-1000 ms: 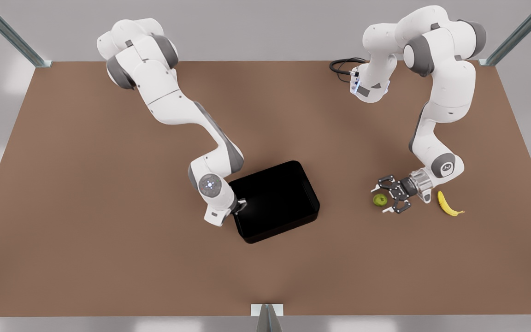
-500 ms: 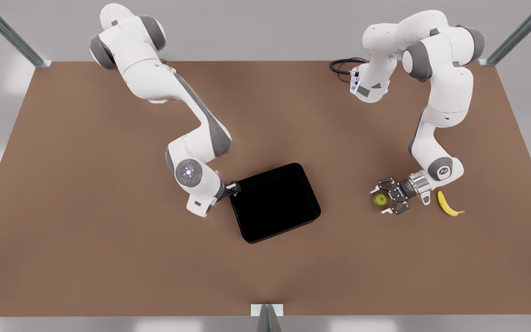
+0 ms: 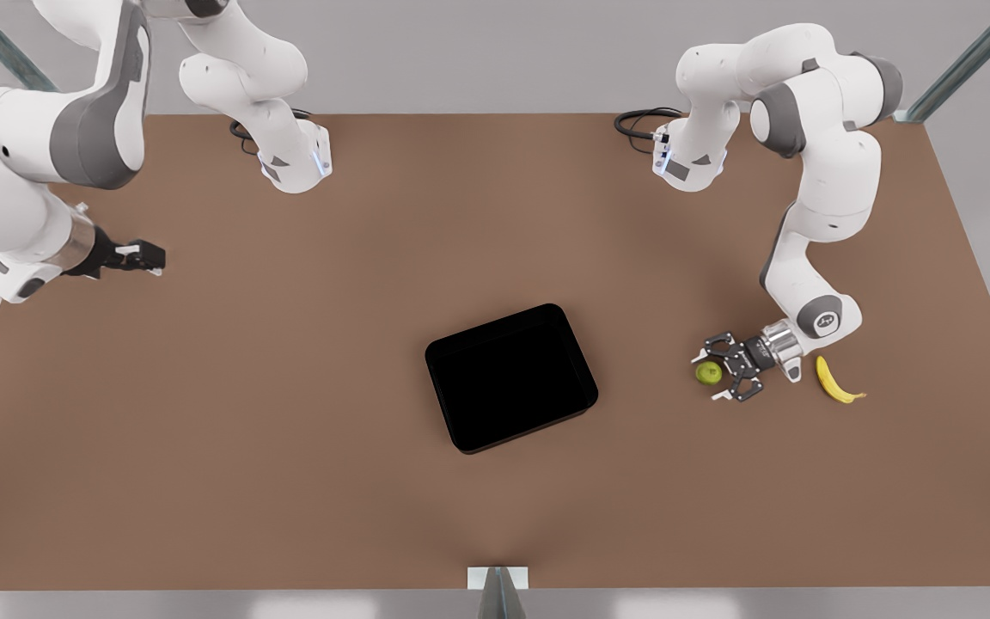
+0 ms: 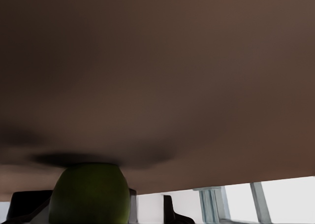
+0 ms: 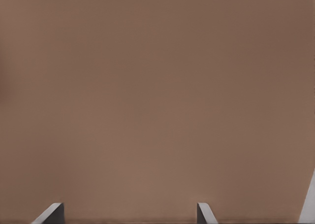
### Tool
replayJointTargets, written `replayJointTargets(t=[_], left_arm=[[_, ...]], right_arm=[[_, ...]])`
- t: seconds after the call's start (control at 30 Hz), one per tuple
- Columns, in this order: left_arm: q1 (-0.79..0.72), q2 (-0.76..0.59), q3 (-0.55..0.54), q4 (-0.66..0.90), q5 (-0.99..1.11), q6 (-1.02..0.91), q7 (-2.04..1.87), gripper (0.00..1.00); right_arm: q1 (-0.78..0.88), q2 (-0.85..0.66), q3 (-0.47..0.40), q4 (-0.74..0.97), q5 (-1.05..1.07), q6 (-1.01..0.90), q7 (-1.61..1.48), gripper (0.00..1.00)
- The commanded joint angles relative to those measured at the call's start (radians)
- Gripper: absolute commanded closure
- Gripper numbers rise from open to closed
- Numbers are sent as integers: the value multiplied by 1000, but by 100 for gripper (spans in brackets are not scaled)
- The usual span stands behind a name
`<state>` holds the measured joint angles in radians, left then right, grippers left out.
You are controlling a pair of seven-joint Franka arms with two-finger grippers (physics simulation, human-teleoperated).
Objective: Place the storage box in the middle with the right arm, and place the apple in the storage box with the left arm
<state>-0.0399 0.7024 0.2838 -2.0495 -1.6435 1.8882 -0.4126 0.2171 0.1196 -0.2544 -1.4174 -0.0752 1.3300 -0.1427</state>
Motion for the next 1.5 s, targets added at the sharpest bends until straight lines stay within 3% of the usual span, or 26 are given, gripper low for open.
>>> replayJointTargets(t=[0.0,0.13,0.2,0.27,0.3,0.57,0.6,0.67,0.7,0.83,0.93,1.1,1.23,1.43,1.47], left_arm=[[0,2,0,0,-30,0,0,0],[0,11,-2,2,-58,0,0,1],[0,11,-2,2,-61,-1,-3,7],[0,9,-5,0,-68,-1,-9,28],[0,9,-6,0,-68,-1,-8,30],[2,25,-20,-1,-81,12,-2,31],[2,23,-20,-1,-81,11,-5,36],[2,22,-20,-1,-81,9,-11,59],[2,20,-20,-1,-81,8,-17,62],[2,-20,-17,2,-75,-3,-103,63],[-5,-127,-12,0,17,5,-224,63],[-225,-304,-23,-15,117,199,-439,63],[-227,-336,-373,25,183,640,-704,62],[-227,-268,-699,149,306,1055,-1016,62],[-247,-244,-707,166,306,1097,-1017,62]], right_arm=[[5,0,0,0,0,0,0,0],[5,0,0,0,0,-5,-2,0],[5,0,0,0,0,-5,-2,0],[5,0,0,0,0,-6,0,0],[5,0,0,0,0,-6,0,0],[5,6,1,0,0,-9,0,0],[5,6,1,0,0,-9,-2,0],[5,6,1,0,0,-9,-2,0],[5,6,1,0,0,-9,-2,0],[5,8,1,0,0,-9,-2,0],[5,12,1,3,0,-8,-2,0],[5,12,1,2,0,-9,-3,0],[5,14,1,2,0,-8,-2,0],[5,14,1,0,0,-8,0,0],[5,15,1,0,0,-8,0,0]])
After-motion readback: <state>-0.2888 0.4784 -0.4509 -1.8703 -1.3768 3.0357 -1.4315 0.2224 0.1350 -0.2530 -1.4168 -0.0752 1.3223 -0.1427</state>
